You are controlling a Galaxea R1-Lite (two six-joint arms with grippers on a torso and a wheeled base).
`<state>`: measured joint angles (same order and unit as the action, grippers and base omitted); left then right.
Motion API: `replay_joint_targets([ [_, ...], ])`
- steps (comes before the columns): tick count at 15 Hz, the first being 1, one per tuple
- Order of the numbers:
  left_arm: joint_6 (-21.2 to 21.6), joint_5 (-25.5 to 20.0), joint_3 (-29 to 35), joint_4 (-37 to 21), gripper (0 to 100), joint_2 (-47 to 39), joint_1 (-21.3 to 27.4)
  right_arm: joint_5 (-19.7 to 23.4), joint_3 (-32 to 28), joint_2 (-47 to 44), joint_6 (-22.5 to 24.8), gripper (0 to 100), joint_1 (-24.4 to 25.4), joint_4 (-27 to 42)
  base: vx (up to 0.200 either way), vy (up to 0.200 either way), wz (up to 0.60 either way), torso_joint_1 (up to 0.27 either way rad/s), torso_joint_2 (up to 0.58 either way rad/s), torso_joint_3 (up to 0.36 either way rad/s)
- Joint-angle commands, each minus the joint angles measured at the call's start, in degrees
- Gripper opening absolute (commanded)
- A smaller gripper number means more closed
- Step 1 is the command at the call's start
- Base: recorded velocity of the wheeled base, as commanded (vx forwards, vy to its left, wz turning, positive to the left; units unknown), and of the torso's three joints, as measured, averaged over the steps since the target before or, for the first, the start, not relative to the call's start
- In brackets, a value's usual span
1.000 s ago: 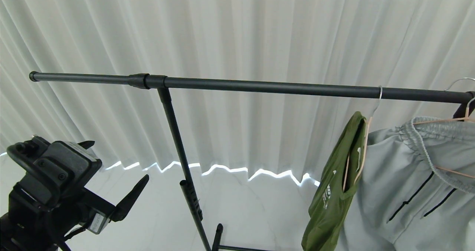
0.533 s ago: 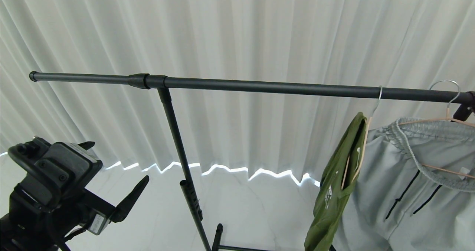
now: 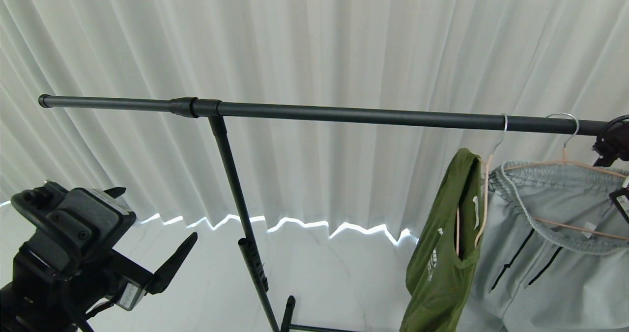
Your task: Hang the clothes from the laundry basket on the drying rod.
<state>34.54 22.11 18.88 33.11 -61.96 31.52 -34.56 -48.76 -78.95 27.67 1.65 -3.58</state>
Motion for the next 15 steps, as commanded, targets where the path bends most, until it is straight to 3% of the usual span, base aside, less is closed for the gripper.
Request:
replay_joint_targets([
  [1,0.0,0.0,0.0,0.0,100,-0.1,0.0,0.0,0.2,-0.2,0.0,0,1.4,0.2,0.000,0.000,0.00,0.000,0.00,0.000],
  [3,0.0,0.0,0.0,0.0,100,-0.1,0.0,0.0,1.1,0.0,0.0,0,1.6,0.2,0.000,0.000,0.00,0.000,0.00,0.000],
  [4,0.0,0.0,0.0,0.0,100,-0.1,0.0,0.0,2.1,0.5,0.0,100,1.6,0.0,0.000,0.000,0.00,0.000,0.00,0.000],
  [6,0.0,0.0,-0.1,0.0,100,-0.1,0.0,0.1,4.2,2.2,-0.7,100,2.1,-0.9,0.000,0.000,0.00,0.000,0.00,0.000],
  [10,0.0,0.0,-1.3,0.0,100,0.2,0.0,0.2,11.6,8.4,-6.1,100,9.9,-4.2,0.000,0.000,0.00,0.000,0.00,0.000],
  [13,0.0,0.1,-2.5,0.0,100,1.3,-0.1,0.8,13.5,12.9,-8.0,100,14.5,-4.2,0.000,0.000,0.00,0.000,0.00,0.000],
  [15,0.0,0.1,-2.9,0.0,100,1.8,-0.9,3.5,13.7,17.1,-8.2,100,16.7,-4.2,0.000,0.000,0.00,0.000,0.00,0.000],
])
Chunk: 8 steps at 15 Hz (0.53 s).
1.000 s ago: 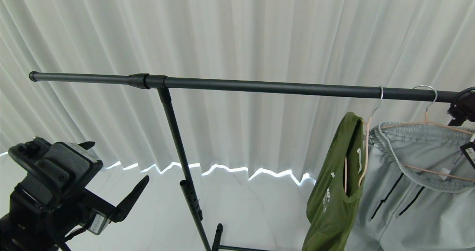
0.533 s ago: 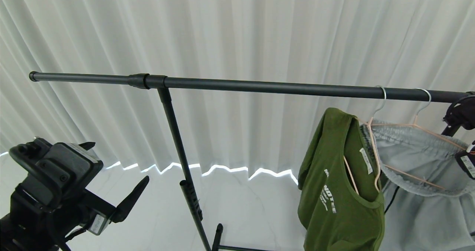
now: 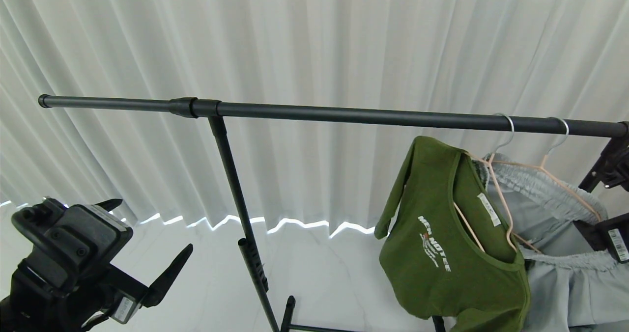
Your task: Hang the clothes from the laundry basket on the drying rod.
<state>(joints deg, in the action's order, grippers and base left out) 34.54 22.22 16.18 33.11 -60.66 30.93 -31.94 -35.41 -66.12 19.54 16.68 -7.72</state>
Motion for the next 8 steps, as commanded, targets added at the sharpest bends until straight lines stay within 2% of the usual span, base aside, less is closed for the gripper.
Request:
replay_joint_targets([
  [1,0.0,0.0,-0.2,0.0,100,0.6,-0.8,2.4,0.4,6.0,0.0,100,1.9,-0.1,0.000,0.000,0.00,0.000,0.00,0.000],
  [3,0.1,0.1,-0.2,0.0,100,1.3,-1.6,6.9,1.1,9.9,0.0,100,1.9,-0.1,0.000,0.000,0.00,0.000,0.00,0.000],
  [4,0.1,0.1,-0.2,0.0,100,1.3,-1.6,6.9,1.1,9.9,0.0,100,1.9,-0.1,0.000,0.000,0.00,0.000,0.00,0.000],
  [5,0.1,0.2,-0.1,0.0,100,1.7,-1.7,13.0,3.2,14.2,-0.4,100,1.8,-0.2,0.000,0.000,0.00,0.000,0.00,0.000],
  [6,0.3,0.3,-0.1,0.0,100,2.4,-1.7,16.9,5.0,16.9,-0.6,100,1.8,-0.8,0.000,0.000,0.00,0.000,0.00,0.000],
  [8,0.3,0.9,-0.1,0.0,100,3.2,-1.7,20.3,8.6,20.7,-0.7,100,1.8,-5.6,0.000,0.000,0.00,0.000,0.00,0.000],
])
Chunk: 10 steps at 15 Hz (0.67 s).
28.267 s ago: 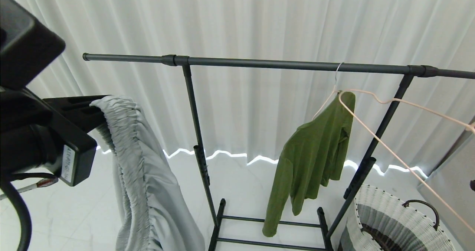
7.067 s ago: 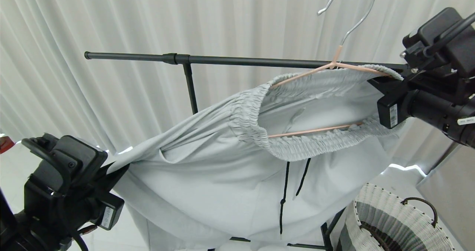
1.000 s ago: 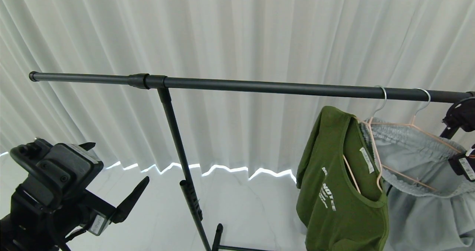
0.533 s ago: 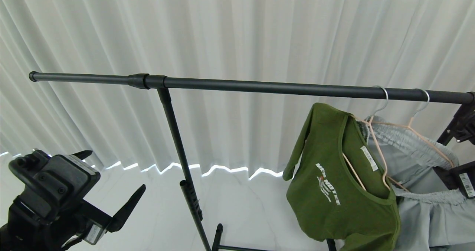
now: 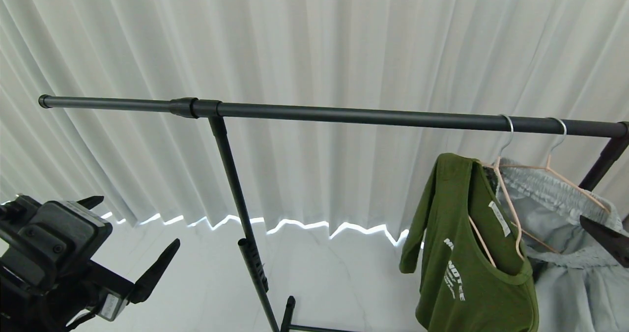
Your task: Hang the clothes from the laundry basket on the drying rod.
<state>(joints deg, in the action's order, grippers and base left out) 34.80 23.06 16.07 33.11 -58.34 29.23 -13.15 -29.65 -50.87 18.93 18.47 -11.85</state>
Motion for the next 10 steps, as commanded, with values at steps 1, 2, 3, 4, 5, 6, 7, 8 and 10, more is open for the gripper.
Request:
replay_joint_targets([
  [1,0.0,0.4,0.0,0.0,100,1.3,-0.3,1.6,4.6,6.8,-0.1,100,0.0,-3.5,0.000,0.000,0.00,0.000,0.00,0.000],
  [2,0.2,0.5,0.0,0.0,100,1.8,-0.7,1.6,5.1,8.1,-0.1,100,-0.2,-3.7,0.000,0.000,0.00,0.000,0.00,0.000],
  [3,0.2,0.6,-0.1,0.0,100,2.5,-1.2,1.5,6.0,9.8,0.2,100,-0.2,-3.3,0.000,0.000,0.00,0.000,0.00,0.000],
  [4,0.3,0.6,-0.4,0.0,100,3.6,-2.1,1.4,7.1,11.7,0.8,100,-0.3,-2.0,0.000,0.000,0.00,0.000,0.00,0.000],
  [5,0.3,0.6,-1.0,0.0,100,4.8,-3.3,0.8,7.8,14.0,1.7,100,-0.7,-0.1,0.000,0.000,0.00,0.000,0.00,0.000],
  [6,0.0,0.6,-2.0,0.0,100,6.6,-5.2,0.1,8.0,16.4,2.1,100,-1.4,2.7,0.000,0.000,0.00,0.000,0.00,0.000],
  [7,-0.4,0.8,-3.6,0.0,100,8.9,-7.6,-0.3,8.6,19.7,2.1,100,-2.6,6.1,0.000,0.000,0.00,0.000,0.00,0.000],
  [8,-2.0,1.3,-6.2,0.0,100,11.9,-10.3,-1.3,9.3,22.9,2.1,100,-4.3,10.0,0.000,0.000,0.00,0.000,0.00,0.000],
  [10,-5.4,2.7,-11.1,-0.2,100,17.9,-16.8,-4.2,11.1,31.1,1.8,100,-9.3,19.4,0.000,0.000,0.00,0.000,0.00,0.000],
])
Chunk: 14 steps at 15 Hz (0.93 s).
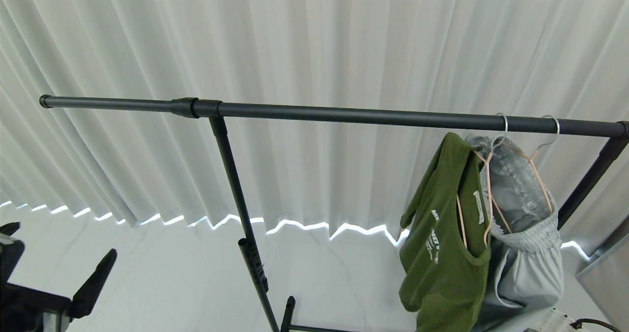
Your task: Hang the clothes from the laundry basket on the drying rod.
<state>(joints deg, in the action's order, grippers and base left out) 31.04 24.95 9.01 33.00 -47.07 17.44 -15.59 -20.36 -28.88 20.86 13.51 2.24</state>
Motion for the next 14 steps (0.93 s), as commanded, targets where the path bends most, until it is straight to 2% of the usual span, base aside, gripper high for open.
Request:
replay_joint_targets([
  [1,-1.6,0.9,-5.2,-0.2,100,9.3,-8.5,-1.8,2.6,13.6,0.0,100,-6.6,9.8,0.000,0.000,0.00,0.000,0.00,0.000],
  [3,-1.8,0.8,-7.0,-0.2,100,12.9,-13.1,-1.9,2.8,22.1,-0.1,100,-8.8,20.1,0.000,0.000,0.00,0.000,0.00,0.000],
  [4,-1.9,0.8,-7.4,-0.2,100,13.7,-13.8,-1.9,3.0,23.5,-0.6,100,-9.2,22.0,0.000,0.000,0.00,0.000,0.00,0.000],
  [5,-2.8,0.8,-8.7,-0.2,100,16.3,-14.4,-2.2,4.3,23.4,-6.4,100,-9.3,20.8,0.000,0.000,0.00,0.000,0.00,0.000],
  [6,-3.9,0.8,-9.0,-1.1,100,18.5,-14.4,-2.3,6.6,23.4,-9.5,100,-9.3,18.6,0.000,0.000,0.00,0.000,0.00,0.000],
  [7,-4.1,0.9,-9.0,-4.3,100,22.2,-14.4,-3.7,9.8,23.4,-10.9,100,-9.3,15.1,0.000,0.000,0.00,0.000,0.00,0.000],
  [8,-3.7,1.6,-9.0,-10.9,100,29.8,-14.5,-6.0,13.9,23.3,-10.7,100,-9.3,9.1,0.000,0.000,0.00,0.000,0.00,0.000],
  [9,-3.5,2.1,-9.0,-14.9,100,34.1,-14.4,-6.3,15.4,23.3,-10.4,100,-9.3,6.5,0.000,0.000,0.00,0.000,0.00,0.000],
  [10,-4.1,6.1,-8.7,-27.1,100,44.2,-16.7,-6.1,17.5,23.3,-9.4,100,-9.3,0.8,0.000,0.000,0.00,0.000,0.00,0.000],
  [11,-4.6,9.1,-9.0,-27.6,100,47.1,-18.7,-6.9,18.2,23.3,-9.1,100,-9.3,0.2,0.000,0.000,0.00,0.000,0.00,0.000],
  [14,-5.0,10.0,-9.0,-28.2,100,47.1,-18.0,-8.1,18.9,23.3,-10.7,100,-9.3,-0.9,0.000,0.000,0.00,0.000,0.00,0.000],
])
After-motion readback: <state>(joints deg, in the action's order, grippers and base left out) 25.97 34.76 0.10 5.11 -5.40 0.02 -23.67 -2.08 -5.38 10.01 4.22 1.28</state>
